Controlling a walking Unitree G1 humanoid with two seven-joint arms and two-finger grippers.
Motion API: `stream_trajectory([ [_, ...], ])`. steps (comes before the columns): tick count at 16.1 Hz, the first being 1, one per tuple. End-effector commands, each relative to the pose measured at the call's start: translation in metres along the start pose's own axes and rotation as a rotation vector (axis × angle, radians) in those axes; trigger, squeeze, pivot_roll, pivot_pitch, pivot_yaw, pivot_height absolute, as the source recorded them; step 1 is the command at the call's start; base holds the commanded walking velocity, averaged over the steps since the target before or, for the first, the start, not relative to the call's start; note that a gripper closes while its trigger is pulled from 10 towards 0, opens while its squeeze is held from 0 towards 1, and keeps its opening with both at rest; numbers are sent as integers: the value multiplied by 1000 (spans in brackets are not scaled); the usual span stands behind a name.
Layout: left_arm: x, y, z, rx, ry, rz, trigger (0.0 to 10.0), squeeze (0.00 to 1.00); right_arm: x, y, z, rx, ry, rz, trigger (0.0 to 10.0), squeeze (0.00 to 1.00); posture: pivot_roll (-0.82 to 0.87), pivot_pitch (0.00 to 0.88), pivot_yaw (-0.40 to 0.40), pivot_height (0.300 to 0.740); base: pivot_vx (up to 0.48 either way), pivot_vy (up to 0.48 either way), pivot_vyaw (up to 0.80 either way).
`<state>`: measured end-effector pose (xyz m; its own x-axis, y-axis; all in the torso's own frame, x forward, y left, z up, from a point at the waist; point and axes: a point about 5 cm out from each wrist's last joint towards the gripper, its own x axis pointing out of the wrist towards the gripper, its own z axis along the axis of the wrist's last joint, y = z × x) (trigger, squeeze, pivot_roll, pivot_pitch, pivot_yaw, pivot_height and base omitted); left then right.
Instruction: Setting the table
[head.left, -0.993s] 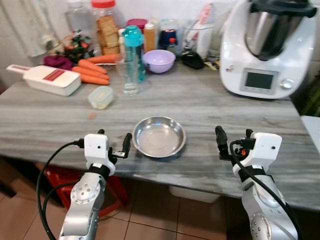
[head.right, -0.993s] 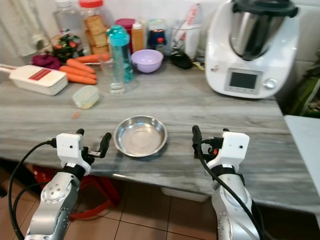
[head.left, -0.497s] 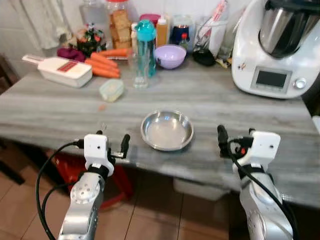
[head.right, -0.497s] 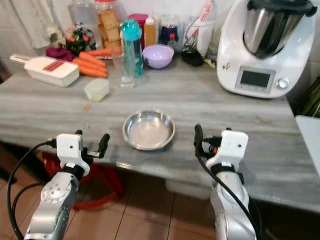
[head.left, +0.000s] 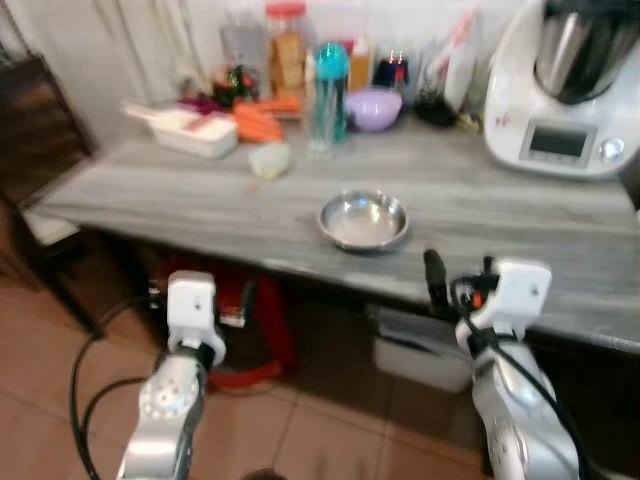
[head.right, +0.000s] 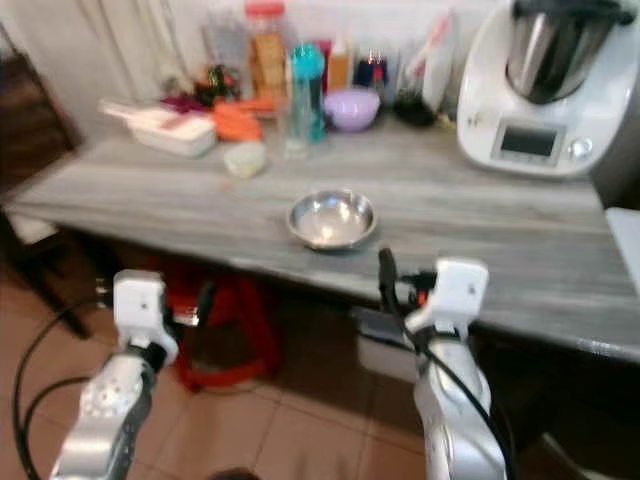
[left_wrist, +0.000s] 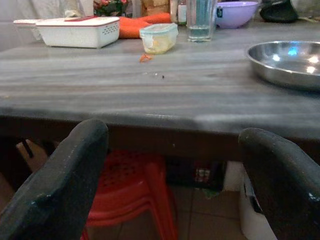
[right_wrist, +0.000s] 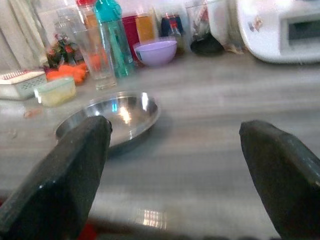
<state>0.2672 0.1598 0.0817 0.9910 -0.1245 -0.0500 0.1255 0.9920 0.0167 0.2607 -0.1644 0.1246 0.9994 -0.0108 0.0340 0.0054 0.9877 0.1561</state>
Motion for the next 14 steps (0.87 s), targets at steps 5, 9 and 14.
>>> stream_trajectory([
  [5,6,-1,10,32,-35,-26,10000,0,4,0,1,33,3,-23,10000,0,21,0,29,740,-327,0,0],
  [9,5,-1,9,37,-29,-25,10000,0,6,0,4,20,-32,-20,10000,0,20,0,34,740,-327,0,0],
  [14,3,0,10,37,-50,-64,10000,0,-11,-19,-1,-106,-21,-121,10000,0,21,0,29,740,-254,0,0],
])
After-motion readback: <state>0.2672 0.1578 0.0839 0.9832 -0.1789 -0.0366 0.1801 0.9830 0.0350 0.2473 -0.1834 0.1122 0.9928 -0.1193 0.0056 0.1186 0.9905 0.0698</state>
